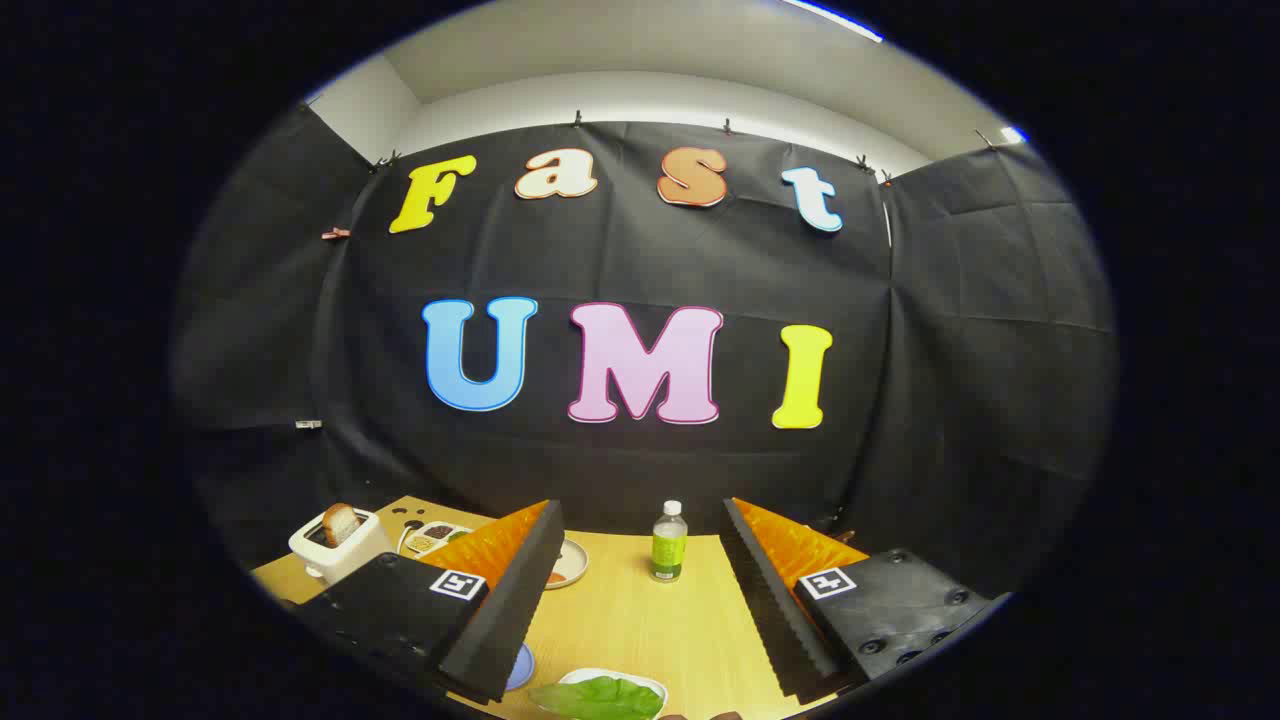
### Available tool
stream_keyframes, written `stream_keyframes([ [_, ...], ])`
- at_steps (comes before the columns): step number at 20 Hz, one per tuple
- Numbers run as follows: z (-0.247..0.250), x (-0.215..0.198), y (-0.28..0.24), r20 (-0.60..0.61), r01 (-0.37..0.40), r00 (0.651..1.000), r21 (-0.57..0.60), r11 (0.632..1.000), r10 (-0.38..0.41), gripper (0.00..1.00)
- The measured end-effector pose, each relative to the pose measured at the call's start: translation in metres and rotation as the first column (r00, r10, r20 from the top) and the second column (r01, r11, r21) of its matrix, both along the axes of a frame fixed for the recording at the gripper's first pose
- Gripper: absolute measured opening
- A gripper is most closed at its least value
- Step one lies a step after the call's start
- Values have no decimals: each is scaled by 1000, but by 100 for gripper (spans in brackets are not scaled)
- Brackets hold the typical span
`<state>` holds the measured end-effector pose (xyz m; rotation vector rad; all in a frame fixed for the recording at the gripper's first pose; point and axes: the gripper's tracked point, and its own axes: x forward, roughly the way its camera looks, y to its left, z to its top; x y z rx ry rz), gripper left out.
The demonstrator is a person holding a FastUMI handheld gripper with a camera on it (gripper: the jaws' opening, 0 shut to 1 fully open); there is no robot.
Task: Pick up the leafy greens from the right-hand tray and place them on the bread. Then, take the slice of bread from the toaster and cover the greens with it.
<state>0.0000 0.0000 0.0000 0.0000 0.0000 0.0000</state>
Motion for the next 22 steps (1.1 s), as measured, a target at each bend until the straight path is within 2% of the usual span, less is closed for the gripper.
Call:
stream_keyframes([
  [4,-11,-16,-25,-23,103,994,-54,993,-105,97],
  [6,-20,-24,-23,-47,114,992,-22,993,-115,98],
  [8,-24,-28,-18,-50,93,995,20,995,-92,98],
  [11,-34,-29,-20,-68,62,996,16,998,-61,98],
  [16,-35,-29,-28,-62,63,996,39,997,-61,98],
  [22,-68,-23,-12,-138,3,990,32,999,2,98],
])
